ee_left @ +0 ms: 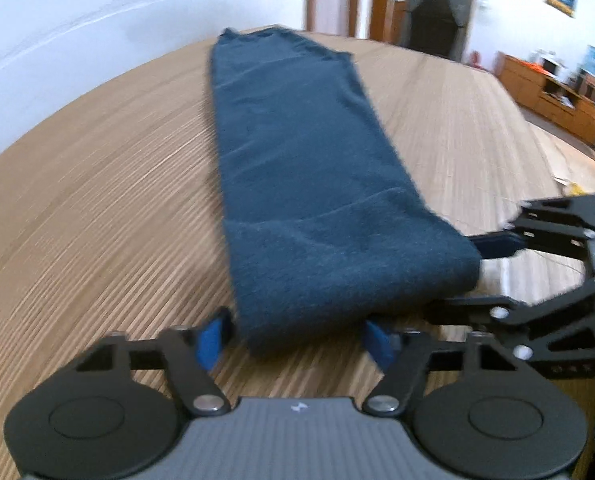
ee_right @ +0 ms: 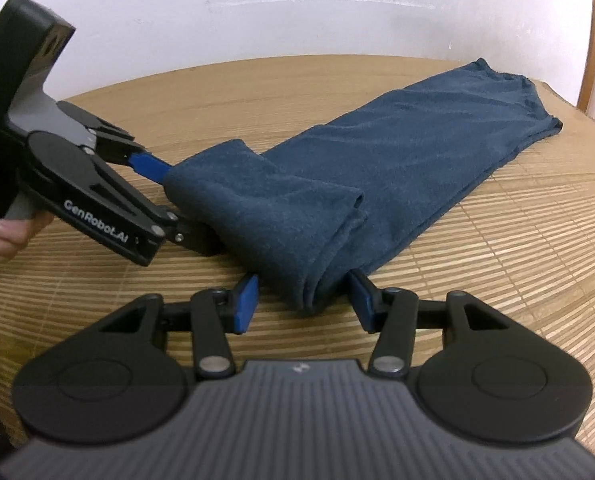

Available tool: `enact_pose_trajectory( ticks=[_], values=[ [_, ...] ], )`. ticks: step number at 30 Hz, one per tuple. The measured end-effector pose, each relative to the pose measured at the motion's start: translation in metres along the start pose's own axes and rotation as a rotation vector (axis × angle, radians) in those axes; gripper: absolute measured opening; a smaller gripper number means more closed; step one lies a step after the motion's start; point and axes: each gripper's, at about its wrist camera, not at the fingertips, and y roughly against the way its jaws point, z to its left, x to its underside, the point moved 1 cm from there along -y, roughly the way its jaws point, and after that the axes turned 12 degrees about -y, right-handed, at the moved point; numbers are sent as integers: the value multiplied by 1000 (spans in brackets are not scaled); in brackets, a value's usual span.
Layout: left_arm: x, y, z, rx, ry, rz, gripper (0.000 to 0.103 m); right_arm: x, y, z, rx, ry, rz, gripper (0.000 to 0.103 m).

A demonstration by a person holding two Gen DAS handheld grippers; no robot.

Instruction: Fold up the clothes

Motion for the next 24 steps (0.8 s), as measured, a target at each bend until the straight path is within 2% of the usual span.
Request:
enact_pose_trajectory(
  ticks=[1,3,6,11,15,17,21,23,24],
  values=[
    [-2,-1,-2,-1,-12,7,60,-1,0,0,-3,-5,1,48],
    [-3,-1,-5,5,-32,10,54,-3,-1,0,-8,-16,3,35],
    [-4,5,-8,38,-34,22,47,-4,4,-4,-18,-45,13,28],
    [-9,30,-28,93,-72,0,47,1,41,-10,-42,-96,51,25],
    [-5,33,-35,86,-46,0,48,10,69,-5,-59,-75,69,25],
    [-3,34,-39,82,-33,1,48,11,71,-4,-62,-78,61,25],
    [-10,8,-30,79,41,30,51,8,57,-9,-29,-95,21,24],
    [-15,9,-29,63,25,35,53,5,52,-11,-30,-100,17,25],
    [-18,9,-28,55,18,38,57,4,52,-13,-38,-100,15,26]
  ],
)
